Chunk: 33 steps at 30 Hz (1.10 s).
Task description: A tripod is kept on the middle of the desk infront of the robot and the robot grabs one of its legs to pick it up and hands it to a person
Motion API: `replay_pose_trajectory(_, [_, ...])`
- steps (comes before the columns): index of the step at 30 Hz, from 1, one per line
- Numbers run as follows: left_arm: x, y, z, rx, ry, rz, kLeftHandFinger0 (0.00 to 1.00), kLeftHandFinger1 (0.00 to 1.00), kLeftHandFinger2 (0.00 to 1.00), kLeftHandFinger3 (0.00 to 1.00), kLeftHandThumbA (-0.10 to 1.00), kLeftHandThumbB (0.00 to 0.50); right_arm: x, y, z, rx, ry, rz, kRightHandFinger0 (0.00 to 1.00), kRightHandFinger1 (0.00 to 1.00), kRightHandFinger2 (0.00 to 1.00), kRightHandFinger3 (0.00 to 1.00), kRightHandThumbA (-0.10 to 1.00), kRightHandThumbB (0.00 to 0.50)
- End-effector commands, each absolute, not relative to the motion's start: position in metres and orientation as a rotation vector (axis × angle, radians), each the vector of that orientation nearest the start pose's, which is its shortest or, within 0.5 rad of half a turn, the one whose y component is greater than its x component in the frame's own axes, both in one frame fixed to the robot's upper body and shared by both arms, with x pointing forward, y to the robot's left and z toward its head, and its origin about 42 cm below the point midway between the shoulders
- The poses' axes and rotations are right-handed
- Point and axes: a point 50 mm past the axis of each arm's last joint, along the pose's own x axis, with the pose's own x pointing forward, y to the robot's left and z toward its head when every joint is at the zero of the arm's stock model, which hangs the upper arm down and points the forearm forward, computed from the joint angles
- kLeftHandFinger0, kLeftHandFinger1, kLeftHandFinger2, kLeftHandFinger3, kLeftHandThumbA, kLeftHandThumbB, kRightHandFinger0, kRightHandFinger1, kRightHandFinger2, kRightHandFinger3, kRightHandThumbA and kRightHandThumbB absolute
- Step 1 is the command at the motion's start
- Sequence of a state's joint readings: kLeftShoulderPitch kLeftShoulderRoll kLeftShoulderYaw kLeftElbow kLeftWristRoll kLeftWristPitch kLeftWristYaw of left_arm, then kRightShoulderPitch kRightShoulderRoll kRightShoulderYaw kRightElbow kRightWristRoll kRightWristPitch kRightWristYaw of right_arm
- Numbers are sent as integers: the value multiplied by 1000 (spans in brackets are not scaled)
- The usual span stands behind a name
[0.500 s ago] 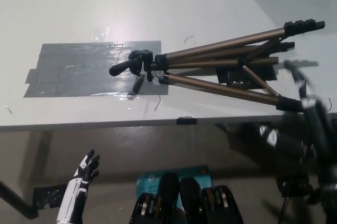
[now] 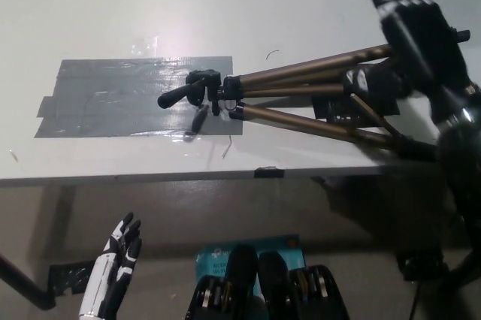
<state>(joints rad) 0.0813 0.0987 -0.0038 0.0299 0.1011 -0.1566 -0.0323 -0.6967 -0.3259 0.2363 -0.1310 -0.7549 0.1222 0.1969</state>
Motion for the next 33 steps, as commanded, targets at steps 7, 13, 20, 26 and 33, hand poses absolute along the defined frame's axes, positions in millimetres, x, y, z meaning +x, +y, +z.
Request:
replay_pose_trajectory(7, [262,247,93,219,-123,-38,1000,1000,1000,1000,871,1,474,-164,366,-1349,-491,141,1000,1000,1000,1000,1000,446])
replay_pose_trajectory(13, [263,247,94,227,-127,-41,1000,1000,1000,1000,892,0,489,-156,354,-1362,-403,192,1000,1000,1000,1000,1000,456])
replay_pose_trajectory(20, [266,249,97,216,-135,-35,1000,1000,1000,1000,882,0,502,-150,337,-1370,-314,283,1000,1000,1000,1000,1000,500])
replay_pose_trajectory(26, [264,249,97,219,-141,-40,1000,1000,1000,1000,890,3,514,-148,327,-1395,-503,132,1000,1000,1000,1000,849,427])
replay_pose_trajectory(33, [271,250,100,231,-152,-38,1000,1000,1000,1000,925,0,524,-147,332,-1417,-1024,-166,231,245,344,335,-86,269])
